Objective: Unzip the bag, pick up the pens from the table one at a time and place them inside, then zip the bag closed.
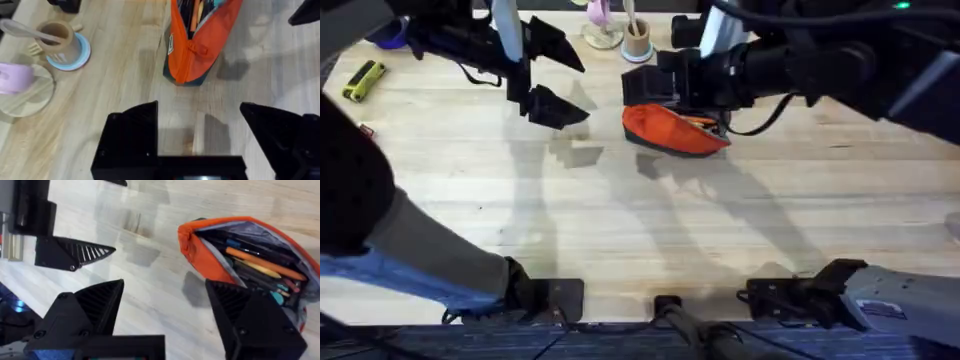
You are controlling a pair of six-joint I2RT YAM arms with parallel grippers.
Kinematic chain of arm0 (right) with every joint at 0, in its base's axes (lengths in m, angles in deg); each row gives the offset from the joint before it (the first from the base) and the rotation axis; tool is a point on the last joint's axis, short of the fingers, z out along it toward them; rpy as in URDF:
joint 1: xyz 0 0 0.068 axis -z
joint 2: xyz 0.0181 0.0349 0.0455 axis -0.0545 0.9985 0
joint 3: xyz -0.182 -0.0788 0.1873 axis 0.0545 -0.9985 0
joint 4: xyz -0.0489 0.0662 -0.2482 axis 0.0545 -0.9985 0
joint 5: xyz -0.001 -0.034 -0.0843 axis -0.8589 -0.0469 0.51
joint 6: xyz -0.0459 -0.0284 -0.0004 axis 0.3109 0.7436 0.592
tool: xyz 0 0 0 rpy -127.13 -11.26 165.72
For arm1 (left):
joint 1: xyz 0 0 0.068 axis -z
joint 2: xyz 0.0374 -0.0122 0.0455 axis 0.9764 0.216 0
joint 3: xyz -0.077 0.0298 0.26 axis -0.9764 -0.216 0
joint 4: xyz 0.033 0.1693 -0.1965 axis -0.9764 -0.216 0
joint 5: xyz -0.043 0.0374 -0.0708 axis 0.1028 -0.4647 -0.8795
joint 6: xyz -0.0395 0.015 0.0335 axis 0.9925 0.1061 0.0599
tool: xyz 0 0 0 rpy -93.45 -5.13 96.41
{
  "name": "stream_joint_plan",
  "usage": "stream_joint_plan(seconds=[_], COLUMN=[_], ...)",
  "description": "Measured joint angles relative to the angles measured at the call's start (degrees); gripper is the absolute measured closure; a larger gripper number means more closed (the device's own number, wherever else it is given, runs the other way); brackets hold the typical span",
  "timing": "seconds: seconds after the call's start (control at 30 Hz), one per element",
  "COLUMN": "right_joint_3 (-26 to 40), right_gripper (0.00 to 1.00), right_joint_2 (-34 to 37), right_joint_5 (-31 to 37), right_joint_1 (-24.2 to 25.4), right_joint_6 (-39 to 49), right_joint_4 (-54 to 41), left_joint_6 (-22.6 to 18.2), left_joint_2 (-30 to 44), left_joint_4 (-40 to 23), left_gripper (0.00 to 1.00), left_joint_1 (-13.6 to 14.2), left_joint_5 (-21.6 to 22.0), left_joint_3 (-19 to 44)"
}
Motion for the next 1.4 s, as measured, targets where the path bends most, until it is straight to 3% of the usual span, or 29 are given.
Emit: stream_joint_plan(seconds=[0.43, 0.73, 0.9, 1.0, 1.13, 1.27, 1.4], right_joint_3=[0.00, 0.00, 0.00, 0.00, 0.00, 0.00, 0.00], right_gripper=[0.004, 0.004, 0.009, 0.145, 0.491, 0.729, 0.858], right_joint_2=[8.69, 16.83, 19.21, 19.53, 19.53, 19.54, 19.53], right_joint_5=[1.16, 10.56, 11.70, 12.90, 14.68, 15.53, 15.45], right_joint_1=[-3.44, -4.61, -4.61, -4.61, -4.55, -4.55, -4.57], right_joint_6=[-2.62, -9.05, -10.39, -11.60, -12.93, -14.11, -15.66], right_joint_4=[5.68, 16.55, 17.76, 17.80, 17.46, 17.22, 17.23], left_joint_6=[-0.18, -0.18, -0.18, -0.18, -0.18, -0.19, -0.19], left_joint_2=[1.56, 1.56, 1.56, 1.56, 1.56, 1.56, 1.56], left_joint_4=[0.13, 0.13, 0.13, 0.13, 0.17, 0.17, 0.17], left_gripper=[0.008, 0.008, 0.008, 0.008, 0.008, 0.008, 0.008], left_joint_1=[0.00, 0.00, 0.00, 0.00, 0.00, 0.00, 0.00], left_joint_5=[-0.26, -0.26, -0.26, -0.26, -0.26, -0.26, -0.26], left_joint_3=[0.00, 0.00, 0.00, 0.00, 0.00, 0.00, 0.00])
